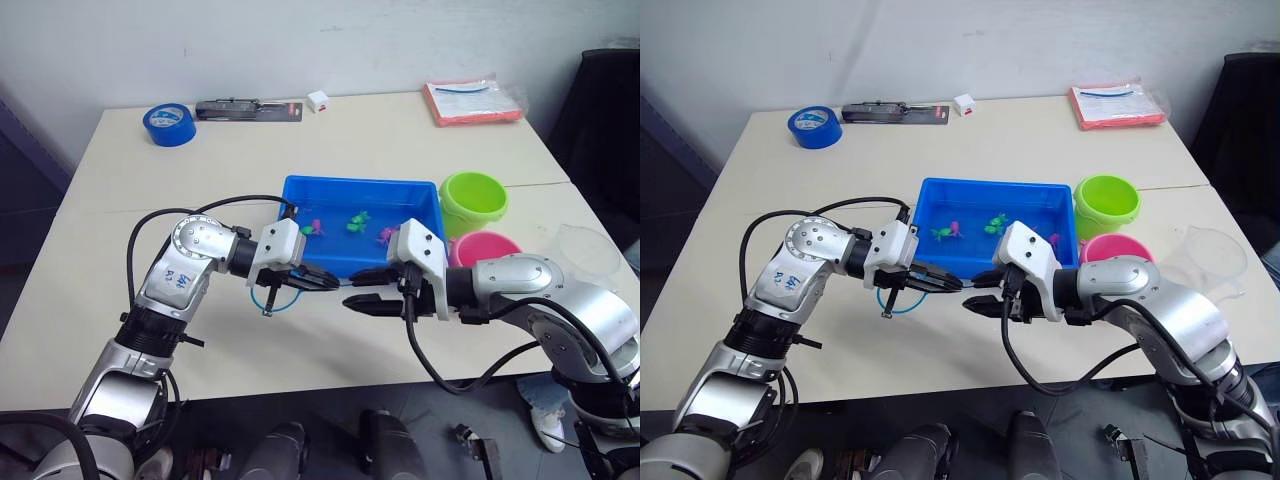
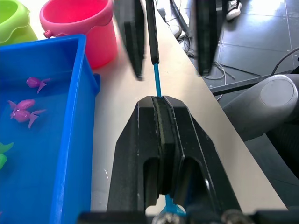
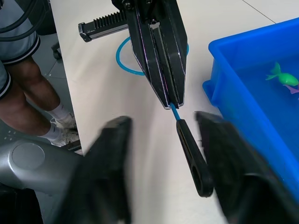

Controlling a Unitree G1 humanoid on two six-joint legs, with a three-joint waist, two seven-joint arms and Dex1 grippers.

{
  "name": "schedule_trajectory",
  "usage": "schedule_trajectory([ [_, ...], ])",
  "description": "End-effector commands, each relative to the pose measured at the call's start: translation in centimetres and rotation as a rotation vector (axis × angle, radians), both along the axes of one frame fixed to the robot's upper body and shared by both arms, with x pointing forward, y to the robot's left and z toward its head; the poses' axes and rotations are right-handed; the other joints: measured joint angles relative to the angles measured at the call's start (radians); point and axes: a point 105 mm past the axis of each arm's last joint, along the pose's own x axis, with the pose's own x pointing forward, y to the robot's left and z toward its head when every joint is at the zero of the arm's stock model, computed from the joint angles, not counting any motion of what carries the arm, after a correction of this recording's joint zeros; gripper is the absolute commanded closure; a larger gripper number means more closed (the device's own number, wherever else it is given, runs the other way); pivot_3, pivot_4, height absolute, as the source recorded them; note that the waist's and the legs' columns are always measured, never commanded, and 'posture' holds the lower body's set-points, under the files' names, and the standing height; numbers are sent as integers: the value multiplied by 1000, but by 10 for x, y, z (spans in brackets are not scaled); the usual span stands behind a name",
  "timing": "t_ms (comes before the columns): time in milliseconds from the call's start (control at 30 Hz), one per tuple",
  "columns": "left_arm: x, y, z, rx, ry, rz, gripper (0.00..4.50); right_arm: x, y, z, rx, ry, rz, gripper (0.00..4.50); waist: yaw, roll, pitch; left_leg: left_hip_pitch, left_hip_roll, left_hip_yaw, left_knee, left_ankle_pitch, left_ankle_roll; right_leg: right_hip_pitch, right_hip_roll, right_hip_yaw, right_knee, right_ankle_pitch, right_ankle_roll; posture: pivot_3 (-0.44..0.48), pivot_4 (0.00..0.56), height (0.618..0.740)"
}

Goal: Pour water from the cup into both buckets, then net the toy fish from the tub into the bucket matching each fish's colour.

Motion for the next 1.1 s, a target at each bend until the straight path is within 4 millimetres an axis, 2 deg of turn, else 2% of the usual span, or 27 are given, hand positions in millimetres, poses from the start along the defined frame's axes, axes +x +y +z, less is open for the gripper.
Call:
schedule_trajectory([
  [33,0,0,10,1,-44,-15,4500,-2,2,8,13,-34,19,3444,0,0,0,0,0,0,0,0,0,0,0,0,0,0,0,0,150,740],
  [67,0,0,10,2,-43,-15,4500,-2,2,8,13,-34,19,3761,0,0,0,0,0,0,0,0,0,0,0,0,0,0,0,0,150,740],
  [600,7,1,14,-14,-29,39,4500,-4,2,9,15,-36,21,3710,0,0,0,0,0,0,0,0,0,0,0,0,0,0,0,0,150,740],
  [700,8,-1,20,-42,-15,54,3499,-4,2,8,14,-35,21,3710,0,0,0,0,0,0,0,0,0,0,0,0,1,0,0,0,150,740],
  [833,4,2,23,-38,6,37,1671,-4,2,8,15,-33,24,3710,-1,0,0,0,0,0,0,0,0,0,0,0,1,0,0,0,150,740],
  [967,3,6,43,-125,-20,66,24,-5,3,6,14,-28,27,3710,-1,0,0,0,0,0,0,0,0,0,0,0,1,0,0,0,150,740],
  [1100,-5,20,64,-153,27,87,0,-5,2,3,10,-23,27,3710,-3,0,0,-1,0,0,0,0,0,-1,0,0,1,0,0,0,150,740],
])
